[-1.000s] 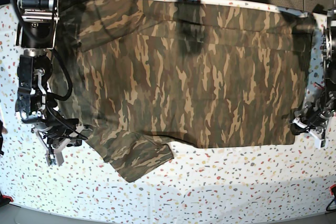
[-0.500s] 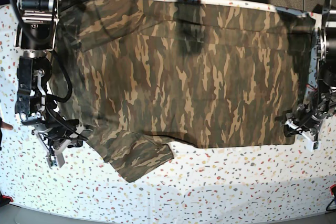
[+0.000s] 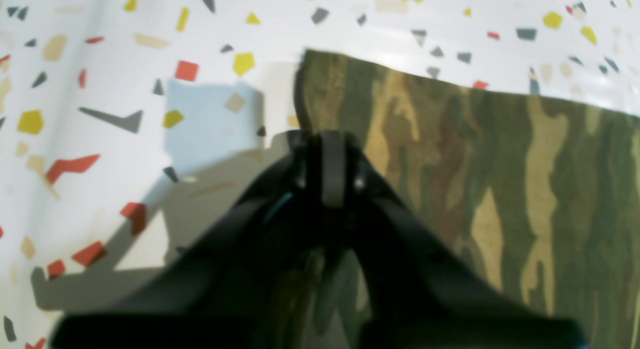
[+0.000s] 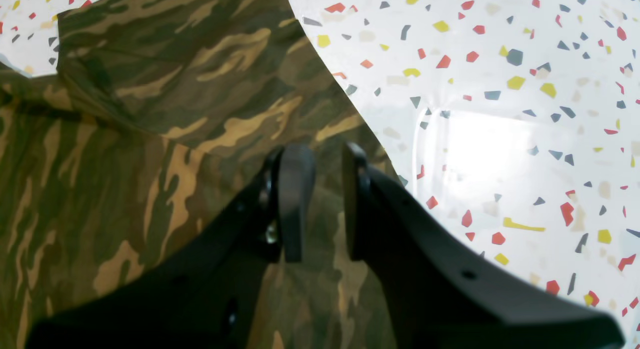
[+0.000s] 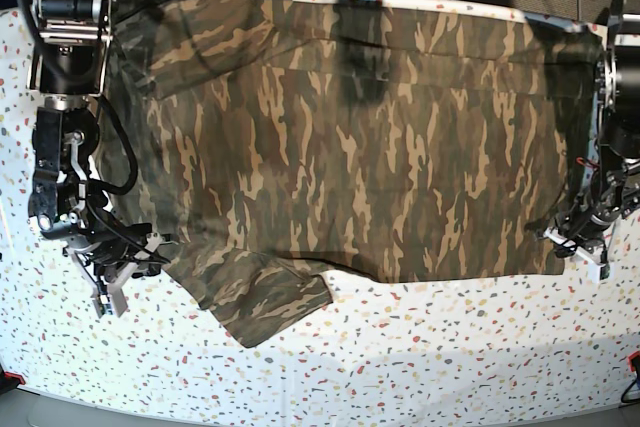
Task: Fold the T-shirt properly
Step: 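Grasp the shirt's side edges near the hem with both grippers, then lift the grasped side edges and fold them toward the robot with both grippers, then move the right gripper to the sleeve and grasp it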
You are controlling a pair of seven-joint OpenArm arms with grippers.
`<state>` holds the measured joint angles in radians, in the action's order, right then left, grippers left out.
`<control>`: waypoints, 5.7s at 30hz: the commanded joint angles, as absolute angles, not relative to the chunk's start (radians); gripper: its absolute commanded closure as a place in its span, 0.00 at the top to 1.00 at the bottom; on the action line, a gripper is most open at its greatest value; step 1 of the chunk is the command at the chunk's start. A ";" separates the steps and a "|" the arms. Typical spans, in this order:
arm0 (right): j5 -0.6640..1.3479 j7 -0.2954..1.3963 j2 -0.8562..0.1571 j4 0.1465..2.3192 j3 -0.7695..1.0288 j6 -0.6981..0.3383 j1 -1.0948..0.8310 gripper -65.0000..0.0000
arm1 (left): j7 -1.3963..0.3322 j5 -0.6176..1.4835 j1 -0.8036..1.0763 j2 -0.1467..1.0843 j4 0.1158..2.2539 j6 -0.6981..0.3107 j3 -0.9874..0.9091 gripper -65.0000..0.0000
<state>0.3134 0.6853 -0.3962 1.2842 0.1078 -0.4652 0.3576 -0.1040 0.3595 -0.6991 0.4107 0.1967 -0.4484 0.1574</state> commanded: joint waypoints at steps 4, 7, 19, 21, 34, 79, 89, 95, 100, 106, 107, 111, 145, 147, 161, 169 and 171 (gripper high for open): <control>0.337 0.655 -0.412 1.300 0.112 -0.472 0.388 0.21 | -0.182 0.341 -0.706 0.413 0.196 -0.453 0.158 0.00; 0.356 0.653 -0.411 1.300 0.112 -0.481 0.388 0.21 | -0.146 0.341 -0.706 0.414 0.196 -0.453 0.158 0.00; 0.204 0.586 -0.396 1.094 -0.049 -0.524 0.568 0.22 | -0.075 0.340 -0.706 0.413 0.196 -0.453 0.158 0.00; 0.189 0.596 -0.396 0.975 -0.109 -0.523 0.654 0.26 | -0.078 0.341 -0.706 0.413 0.196 -0.453 0.158 0.00; 0.078 0.437 -0.398 0.476 -0.229 -0.524 0.856 0.54 | -0.081 0.341 -0.706 0.413 0.196 -0.453 0.158 0.00; 0.116 0.478 -0.406 0.374 -0.229 -0.689 0.928 0.00 | -0.198 0.408 -0.717 0.464 0.284 -0.479 0.158 0.00; 0.295 0.675 -0.450 0.625 -0.229 -0.698 0.910 0.00 | -0.368 0.527 -0.714 0.502 0.490 -0.506 0.158 0.00; 0.369 0.747 -0.484 0.927 -0.228 -0.681 0.756 0.00 | -0.393 0.598 -0.643 0.520 0.603 -0.497 0.158 0.00; 0.441 0.752 -0.560 1.184 -0.219 -0.582 0.598 0.00 | -0.389 0.613 -0.495 0.573 0.801 -0.439 0.158 0.00; 0.450 0.779 -0.604 1.342 -0.096 -0.568 0.432 0.00 | -0.401 0.631 -0.318 0.628 1.119 -0.303 0.157 0.00; 0.451 0.778 -0.604 1.358 -0.060 -0.568 0.404 0.00 | -0.404 0.624 -0.293 0.633 1.164 -0.281 0.156 0.00; 0.474 0.779 -0.604 1.411 0.074 -0.590 0.303 0.00 | -0.429 0.574 -0.213 0.635 1.295 -0.217 0.134 0.00; 0.392 0.738 -0.483 1.645 0.376 -0.670 -0.186 0.00 | -0.478 0.356 0.168 0.530 1.550 -0.186 -0.159 0.00; 0.347 0.738 -0.459 1.645 0.376 -0.670 -0.186 0.00 | -0.477 0.329 0.175 0.522 1.550 -0.186 -0.158 0.00; 0.311 0.817 -0.435 1.645 0.376 -0.669 -0.186 0.03 | -0.479 0.251 0.183 0.521 1.550 -0.183 -0.158 0.01; 0.457 0.817 -0.475 1.645 0.376 -0.669 -0.145 0.43 | -0.478 0.251 0.181 0.522 1.551 -0.098 -0.159 0.52; 0.496 0.814 -0.491 1.645 0.376 -0.669 -0.103 0.43 | -0.477 0.251 0.180 0.522 1.551 -0.093 -0.159 0.52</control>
